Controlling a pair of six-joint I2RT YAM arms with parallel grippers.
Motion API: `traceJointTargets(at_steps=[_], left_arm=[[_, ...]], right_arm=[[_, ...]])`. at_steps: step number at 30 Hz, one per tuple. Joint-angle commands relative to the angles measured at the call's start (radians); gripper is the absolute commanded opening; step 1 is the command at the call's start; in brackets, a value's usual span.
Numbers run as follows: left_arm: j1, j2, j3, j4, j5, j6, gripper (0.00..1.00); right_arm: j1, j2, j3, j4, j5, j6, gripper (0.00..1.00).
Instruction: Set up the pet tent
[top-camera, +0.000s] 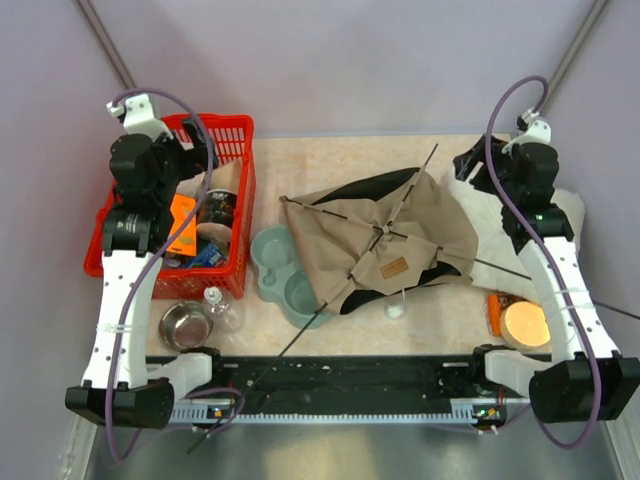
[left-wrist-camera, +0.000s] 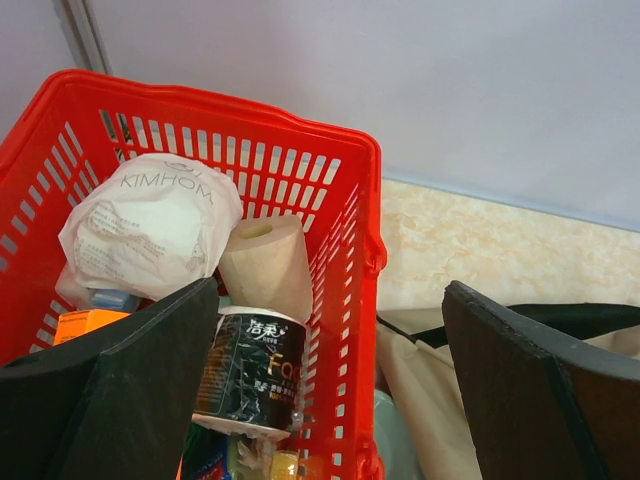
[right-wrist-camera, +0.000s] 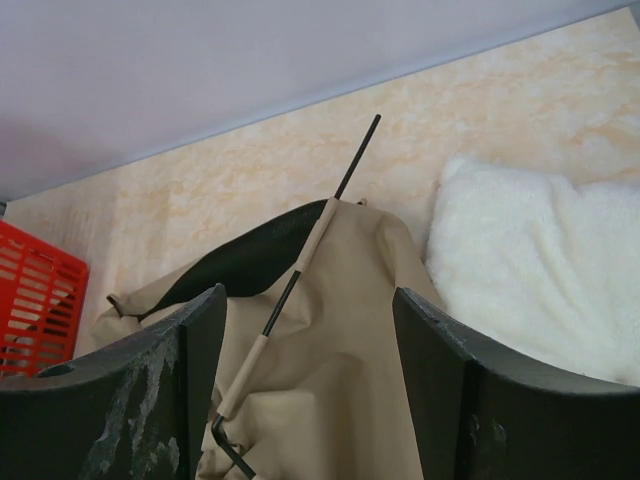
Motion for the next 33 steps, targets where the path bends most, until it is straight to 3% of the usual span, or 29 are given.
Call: traceJointTargets(at_steps=[1,11,14,18,21,23,25,28,31,33], left_arm=[[0.002,0.0,0.0,0.026,-0.006,0.001,0.99],[0.003,0.012,-0.001,0.043,0.191,-0.011,0.99],[0.002,0.01,-0.003,0.064,0.269,-0.022,0.99],[0.003,0.006,-0.014,0.095,0.339,-0.044,0.99],[0.003,0.003,-0.021,0.118,0.35,-0.056,0.99],[0.003,0.004,-0.024,0.125,0.351,-0.059,0.99],[0.003,0.006,-0.027,0.129,0.351,-0.062,0.99],[0.003,0.006,-0.029,0.13,0.35,-0.064,0.99],[0.003,0.006,-0.029,0.133,0.35,-0.076,0.99],[0.003,0.006,-0.02,0.139,0.343,-0.108,0.99]], right_arm=[[0.007,0.002,0.037,0.05,-0.033,-0.017,0.68],[0.018,0.079,0.09,0.02,-0.297,-0.081,0.72],[0.07,0.121,0.133,0.0,-0.378,-0.142,0.73],[0.191,0.23,0.242,-0.129,-0.342,-0.271,0.72],[0.276,0.324,0.305,-0.189,-0.282,-0.357,0.67],[0.314,0.39,0.334,-0.197,-0.259,-0.379,0.55],[0.355,0.454,0.359,-0.197,-0.248,-0.429,0.37],[0.411,0.545,0.4,-0.211,-0.259,-0.485,0.23],[0.466,0.632,0.428,-0.22,-0.26,-0.523,0.24],[0.481,0.681,0.438,-0.22,-0.265,-0.526,0.3]])
